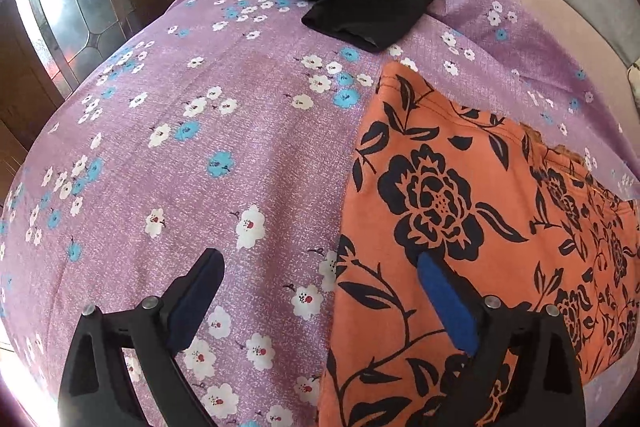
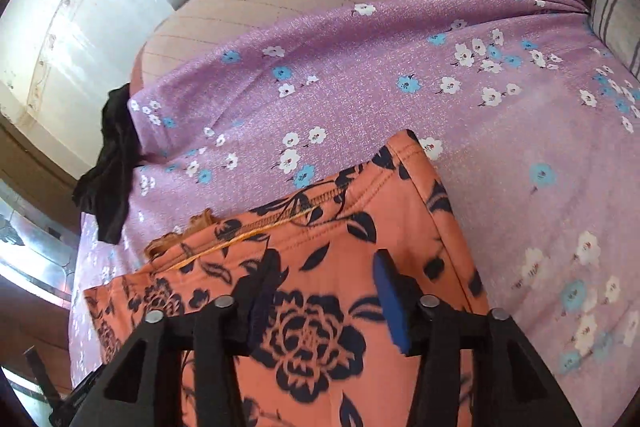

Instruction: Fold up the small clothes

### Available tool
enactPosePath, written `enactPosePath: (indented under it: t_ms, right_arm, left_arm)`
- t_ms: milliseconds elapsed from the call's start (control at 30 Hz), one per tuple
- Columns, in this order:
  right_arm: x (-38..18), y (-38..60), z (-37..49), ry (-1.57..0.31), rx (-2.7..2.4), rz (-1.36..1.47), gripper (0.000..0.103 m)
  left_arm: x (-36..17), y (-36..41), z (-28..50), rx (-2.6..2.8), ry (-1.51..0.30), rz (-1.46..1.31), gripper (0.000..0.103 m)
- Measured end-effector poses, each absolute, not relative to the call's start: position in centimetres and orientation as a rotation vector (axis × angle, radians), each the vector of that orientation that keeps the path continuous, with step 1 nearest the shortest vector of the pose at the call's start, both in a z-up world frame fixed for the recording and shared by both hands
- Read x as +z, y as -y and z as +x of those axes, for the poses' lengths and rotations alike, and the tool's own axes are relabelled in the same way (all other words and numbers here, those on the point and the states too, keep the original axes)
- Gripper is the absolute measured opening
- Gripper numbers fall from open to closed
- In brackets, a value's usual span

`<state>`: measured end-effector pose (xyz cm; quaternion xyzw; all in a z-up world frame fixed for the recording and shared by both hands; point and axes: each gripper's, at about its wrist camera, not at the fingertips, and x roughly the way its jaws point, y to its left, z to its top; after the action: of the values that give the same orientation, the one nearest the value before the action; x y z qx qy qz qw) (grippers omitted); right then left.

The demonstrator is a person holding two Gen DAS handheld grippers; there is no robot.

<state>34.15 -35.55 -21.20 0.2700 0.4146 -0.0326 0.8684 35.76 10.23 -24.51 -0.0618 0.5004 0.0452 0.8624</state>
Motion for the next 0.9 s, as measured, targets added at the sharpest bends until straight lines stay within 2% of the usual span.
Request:
enactPosePath:
  t_ms: [233, 367, 600, 700, 900]
  right_arm:
    - [-21.1, 36.3, 22.7, -0.895, 0.034, 0.746, 0.061]
    - [-24.2, 37.5, 19.1, -0.908, 0.055, 0.989, 0.068]
    - [-28.9, 37.2, 19.1, -0.948, 0.031, 1.166, 0.068]
    - [-28.8, 37.5, 20.4, -0.905, 0.027, 1.157, 0.069]
    - [-29.0, 38.5, 23.0, -0.832, 0.015, 1.158, 0.069]
  left_arm:
    - [-22.8, -10.1, 29.9, -0.061, -1.032, -0.277, 0.097]
    - [-23.0, -8.3, 26.7, -0.126, -1.054, -0.31, 0.097]
    - [-26.7, -6.1, 25.3, -0.163, -1.166, -0.35, 0.097]
    - [-26.9, -5.7, 26.9, -0.12, -1.113, -0.329, 0.097]
    - [-27.5, -6.6, 30.1, -0.089, -1.023, -0.454, 0.099]
